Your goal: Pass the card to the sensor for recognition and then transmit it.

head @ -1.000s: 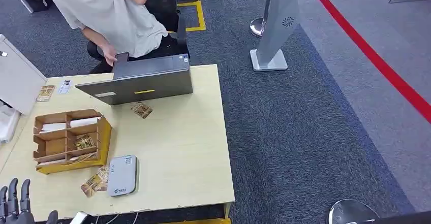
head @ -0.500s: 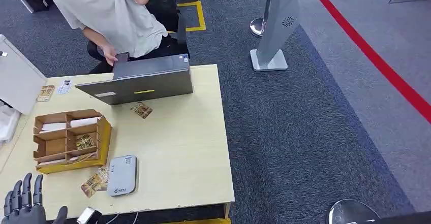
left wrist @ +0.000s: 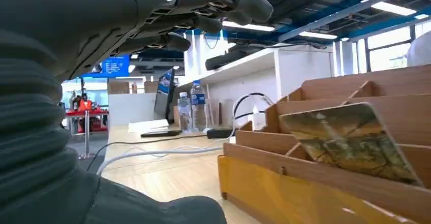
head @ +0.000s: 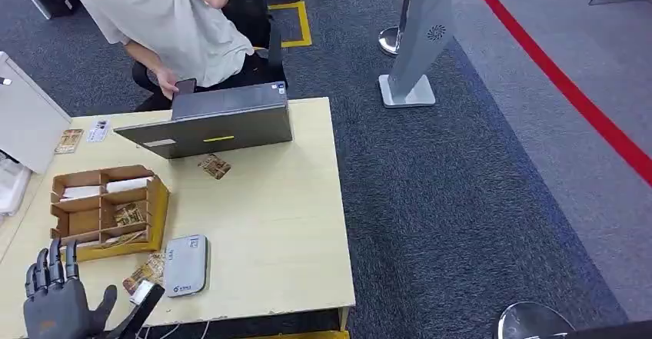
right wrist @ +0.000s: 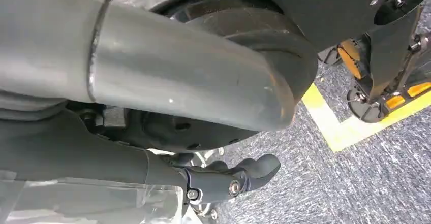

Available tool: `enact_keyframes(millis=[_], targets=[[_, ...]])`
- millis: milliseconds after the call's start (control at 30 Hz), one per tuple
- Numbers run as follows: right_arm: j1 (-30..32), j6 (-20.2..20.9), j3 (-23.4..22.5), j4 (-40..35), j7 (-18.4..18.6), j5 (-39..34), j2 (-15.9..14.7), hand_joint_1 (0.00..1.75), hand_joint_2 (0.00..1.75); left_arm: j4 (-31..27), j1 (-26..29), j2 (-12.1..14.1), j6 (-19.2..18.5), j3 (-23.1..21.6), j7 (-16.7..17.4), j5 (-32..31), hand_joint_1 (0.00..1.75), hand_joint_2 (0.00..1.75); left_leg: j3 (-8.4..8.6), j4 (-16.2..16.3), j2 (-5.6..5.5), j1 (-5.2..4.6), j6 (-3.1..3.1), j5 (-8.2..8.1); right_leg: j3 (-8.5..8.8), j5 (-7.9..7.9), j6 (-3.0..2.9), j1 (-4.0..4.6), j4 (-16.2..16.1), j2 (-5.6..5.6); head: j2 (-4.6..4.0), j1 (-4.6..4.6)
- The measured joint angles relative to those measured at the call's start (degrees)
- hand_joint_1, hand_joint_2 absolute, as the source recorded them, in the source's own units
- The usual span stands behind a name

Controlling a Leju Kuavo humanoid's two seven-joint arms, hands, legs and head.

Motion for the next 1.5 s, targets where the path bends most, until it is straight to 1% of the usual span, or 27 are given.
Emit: enact_keyframes(millis=[67, 200, 333, 400, 500, 567, 733, 967, 1500], targets=[[0.0, -0.1, 0.1, 0.1, -0.1, -0.3, 0.0, 0.00, 0.00, 0.6, -0.6, 0.2, 0.0, -1.3, 2.1, -0.8, 0.00, 1.75, 0.00, 0.0, 0.01, 0.00, 0.00, 0.00, 0.00, 0.00, 0.00, 0.00, 0.0, 0.00, 0.00, 0.00], [-0.1, -0.2, 0.2, 0.3, -0.2, -0.5, 0.0, 0.00, 0.00, 1.6, -2.0, 0.4, 0.0, -4.0, 5.1, -1.6, 0.00, 1.75, 0.00, 0.0, 0.00, 0.00, 0.00, 0.00, 0.02, 0.00, 0.00, 0.00, 0.0, -0.01, 0.00, 0.00], [-0.2, -0.2, 0.3, 0.5, -0.4, -0.7, 0.0, 0.00, 0.00, 2.9, -3.0, 1.3, 0.0, -7.3, 9.8, -1.8, 0.00, 1.75, 0.00, 0.0, -0.01, 0.00, 0.00, 0.00, 0.03, 0.00, 0.00, 0.00, 0.0, -0.02, 0.00, 0.00], [-0.2, -0.2, 0.4, 0.6, -0.4, -0.7, 0.0, 0.00, 0.00, 3.5, -3.2, 2.0, 0.0, -8.8, 11.9, -1.9, 0.00, 1.75, 0.00, 0.0, 0.01, 0.00, 0.00, 0.00, 0.02, 0.00, 0.00, 0.00, 0.0, -0.01, 0.00, 0.00], [-0.3, -0.2, 0.4, 0.7, -0.7, -1.2, 0.0, 0.00, 0.00, 4.9, -3.5, 4.0, 0.0, -11.8, 16.7, -1.9, 0.00, 1.75, 0.00, 0.0, 0.00, 0.00, 0.00, 0.00, 0.02, 0.00, 0.00, 0.00, 0.0, -0.01, 0.02, 0.00], [-0.3, -0.2, 0.4, 0.9, -0.7, -1.4, 0.0, 0.00, 0.00, 6.0, -3.8, 5.3, 0.0, -13.2, 18.4, -1.9, 0.00, 1.75, 0.00, 0.0, 0.00, 0.01, 0.00, 0.00, 0.02, 0.00, 0.00, 0.00, 0.0, -0.01, 0.00, 0.00], [-0.4, -0.2, 0.4, 1.1, -0.8, -1.4, 0.0, 0.00, 0.00, 7.4, -4.1, 7.3, 0.0, -14.9, 19.5, -1.8, 0.00, 1.75, -0.01, 0.0, -0.01, 0.00, 0.00, 0.00, 0.02, 0.00, 0.00, 0.00, 0.0, -0.02, 0.00, 0.00], [-0.5, 0.1, 0.9, 1.2, -0.6, -1.3, 0.0, 0.00, 0.00, 9.5, -4.9, 9.3, 0.0, -16.0, 20.4, -1.5, 0.00, 1.75, -0.01, 0.0, -0.01, 0.00, 0.00, 0.00, 0.03, 0.00, 0.00, 0.00, 0.0, -0.03, 0.00, 0.00], [-0.6, 0.1, 0.9, 1.4, -0.6, -1.3, 0.0, 0.00, 0.00, 11.0, -5.2, 10.2, 0.0, -16.5, 20.5, -1.5, 0.00, 1.75, -0.01, 0.0, -0.01, 0.00, 0.00, 0.00, 0.02, 0.00, 0.00, 0.00, 0.0, -0.03, 0.02, 0.00]])
